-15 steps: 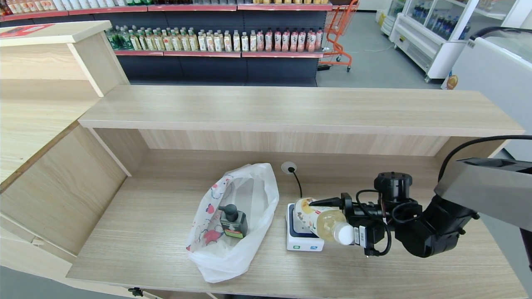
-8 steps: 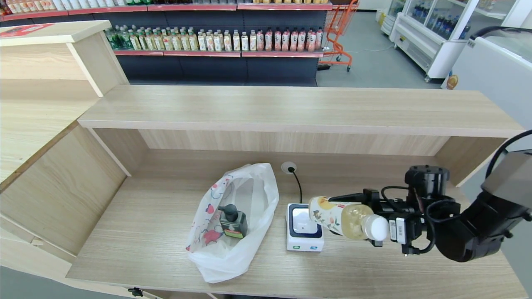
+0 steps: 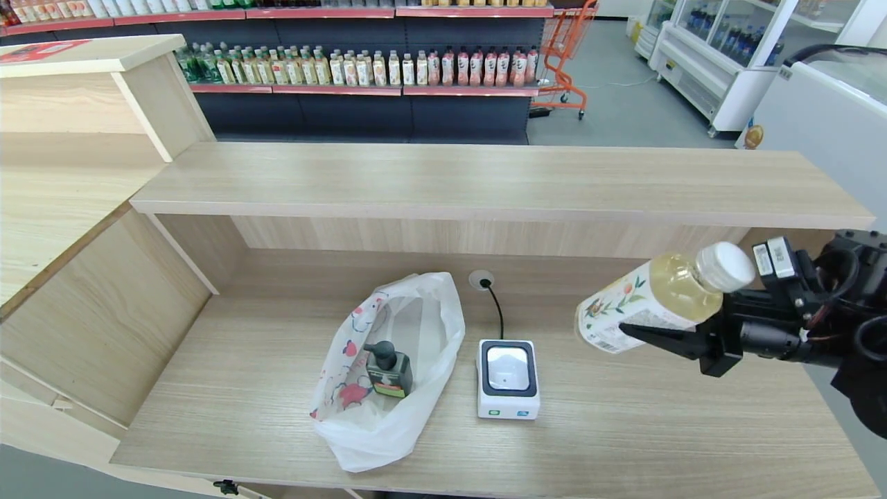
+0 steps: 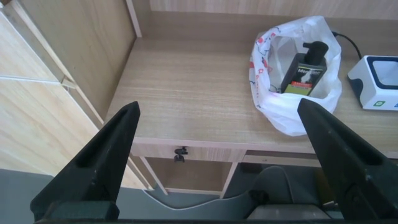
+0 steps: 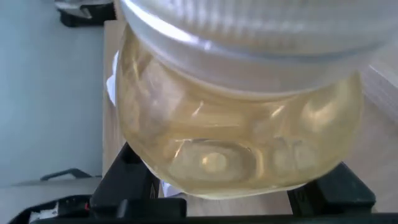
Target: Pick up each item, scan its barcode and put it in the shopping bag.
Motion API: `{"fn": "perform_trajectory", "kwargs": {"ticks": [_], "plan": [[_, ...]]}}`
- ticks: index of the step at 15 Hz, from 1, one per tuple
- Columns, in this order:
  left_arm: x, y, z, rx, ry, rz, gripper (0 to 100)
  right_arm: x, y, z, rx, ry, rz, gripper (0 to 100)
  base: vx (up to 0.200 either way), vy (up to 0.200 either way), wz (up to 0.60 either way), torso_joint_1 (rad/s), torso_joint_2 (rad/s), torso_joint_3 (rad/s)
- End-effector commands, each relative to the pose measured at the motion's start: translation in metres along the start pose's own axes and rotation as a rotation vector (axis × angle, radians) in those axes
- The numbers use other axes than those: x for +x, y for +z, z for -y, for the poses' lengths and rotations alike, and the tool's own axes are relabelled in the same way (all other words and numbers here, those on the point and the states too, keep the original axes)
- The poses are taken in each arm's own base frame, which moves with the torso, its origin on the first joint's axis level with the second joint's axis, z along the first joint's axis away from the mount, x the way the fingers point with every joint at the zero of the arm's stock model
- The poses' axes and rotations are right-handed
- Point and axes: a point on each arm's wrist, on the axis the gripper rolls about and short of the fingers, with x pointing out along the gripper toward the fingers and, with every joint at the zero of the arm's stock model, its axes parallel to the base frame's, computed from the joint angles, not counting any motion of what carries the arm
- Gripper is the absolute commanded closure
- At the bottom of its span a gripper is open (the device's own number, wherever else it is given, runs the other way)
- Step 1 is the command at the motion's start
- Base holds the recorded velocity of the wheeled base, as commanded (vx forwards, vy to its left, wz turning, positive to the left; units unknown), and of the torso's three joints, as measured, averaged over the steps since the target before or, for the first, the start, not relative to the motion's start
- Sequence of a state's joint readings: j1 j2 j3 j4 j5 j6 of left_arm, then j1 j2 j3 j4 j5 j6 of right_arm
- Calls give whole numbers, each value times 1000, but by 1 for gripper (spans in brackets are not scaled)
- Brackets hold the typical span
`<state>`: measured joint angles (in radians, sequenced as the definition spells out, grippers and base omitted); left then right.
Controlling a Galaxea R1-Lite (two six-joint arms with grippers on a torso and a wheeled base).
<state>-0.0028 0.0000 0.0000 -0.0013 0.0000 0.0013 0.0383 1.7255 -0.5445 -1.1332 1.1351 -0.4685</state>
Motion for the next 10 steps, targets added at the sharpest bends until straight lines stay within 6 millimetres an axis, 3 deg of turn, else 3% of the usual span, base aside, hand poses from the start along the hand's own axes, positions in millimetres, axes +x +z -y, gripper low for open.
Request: {"fn": "perform_trajectory", "kwargs": {"ticks": [1,5,10], "plan": [[0,0,0,0,1,0,0,-8,17,-6,118,-140,-33,100,0,0,0,0,0,0],[0,0,0,0,0,-1,0,21,36,-24,407,-405,-45,100,0,0,0,0,0,0],[0,0,0,2,0,0,0,18,31,-37,447,-426,-80,100,0,0,0,0,0,0]]}}
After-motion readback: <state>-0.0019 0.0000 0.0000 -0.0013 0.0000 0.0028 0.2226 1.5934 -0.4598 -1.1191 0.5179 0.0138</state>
